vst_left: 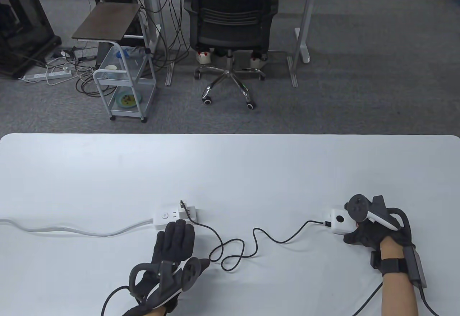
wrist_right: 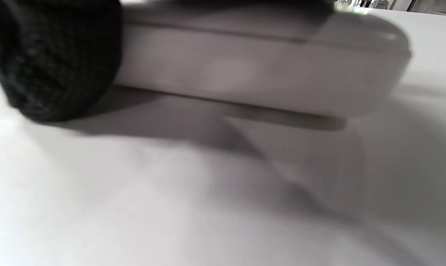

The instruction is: Unplug the charger and disconnect the battery pack

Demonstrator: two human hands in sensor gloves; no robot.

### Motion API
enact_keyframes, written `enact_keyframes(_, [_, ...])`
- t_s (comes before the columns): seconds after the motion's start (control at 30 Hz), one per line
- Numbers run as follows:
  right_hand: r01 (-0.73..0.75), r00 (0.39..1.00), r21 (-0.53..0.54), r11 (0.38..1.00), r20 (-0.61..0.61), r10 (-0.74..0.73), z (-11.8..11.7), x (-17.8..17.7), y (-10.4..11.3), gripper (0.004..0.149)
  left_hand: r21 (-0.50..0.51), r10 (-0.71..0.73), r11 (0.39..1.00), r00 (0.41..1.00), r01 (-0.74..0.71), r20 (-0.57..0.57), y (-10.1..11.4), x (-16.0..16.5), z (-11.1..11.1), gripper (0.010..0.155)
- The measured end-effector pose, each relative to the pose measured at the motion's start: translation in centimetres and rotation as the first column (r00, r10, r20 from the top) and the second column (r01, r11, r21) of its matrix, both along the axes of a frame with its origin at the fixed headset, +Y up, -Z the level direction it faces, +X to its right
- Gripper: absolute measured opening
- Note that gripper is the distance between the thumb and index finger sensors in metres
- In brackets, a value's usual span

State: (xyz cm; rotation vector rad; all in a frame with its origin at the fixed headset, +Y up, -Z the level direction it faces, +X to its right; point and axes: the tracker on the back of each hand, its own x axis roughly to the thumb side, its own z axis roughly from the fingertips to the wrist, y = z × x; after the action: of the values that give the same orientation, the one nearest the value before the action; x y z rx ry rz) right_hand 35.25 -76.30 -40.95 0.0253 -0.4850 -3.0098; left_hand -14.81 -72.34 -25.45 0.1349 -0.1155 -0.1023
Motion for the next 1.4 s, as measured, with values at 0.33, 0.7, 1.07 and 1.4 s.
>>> enact_keyframes(0.33, [0.059, 0.998, 0.048, 0.997, -0.036, -0.058, 0.0, 0.2, 0.1, 0.089, -0.001, -0.01, 1.0, 1.0, 0.01, -0.01, 0.0, -0.1, 0.0, 0.094])
enact_keyframes(0.7, [-0.104, 0.972, 0.094, 0.99, -0.201, 0.122, 1.0, -2.9, 1.3, 0.095, 0.004, 0.002, 1.0, 1.0, -0.002, -0.025, 0.2, -0.6, -0.1, 0.094])
enact_keyframes(1.07, [-0.077, 0.924, 0.205, 0.976, -0.353, 0.147, 4.5, -7.1, 5.0, 0.099, -0.023, 0.0, 1.0, 0.999, -0.001, -0.036, 0.0, -0.8, -0.2, 0.094])
enact_keyframes(1.4, [-0.042, 0.908, 0.24, 0.97, -0.397, 0.137, 7.3, -10.3, 7.5, 0.101, -0.03, 0.008, 1.0, 1.0, -0.009, -0.03, 0.2, -0.6, -0.1, 0.095])
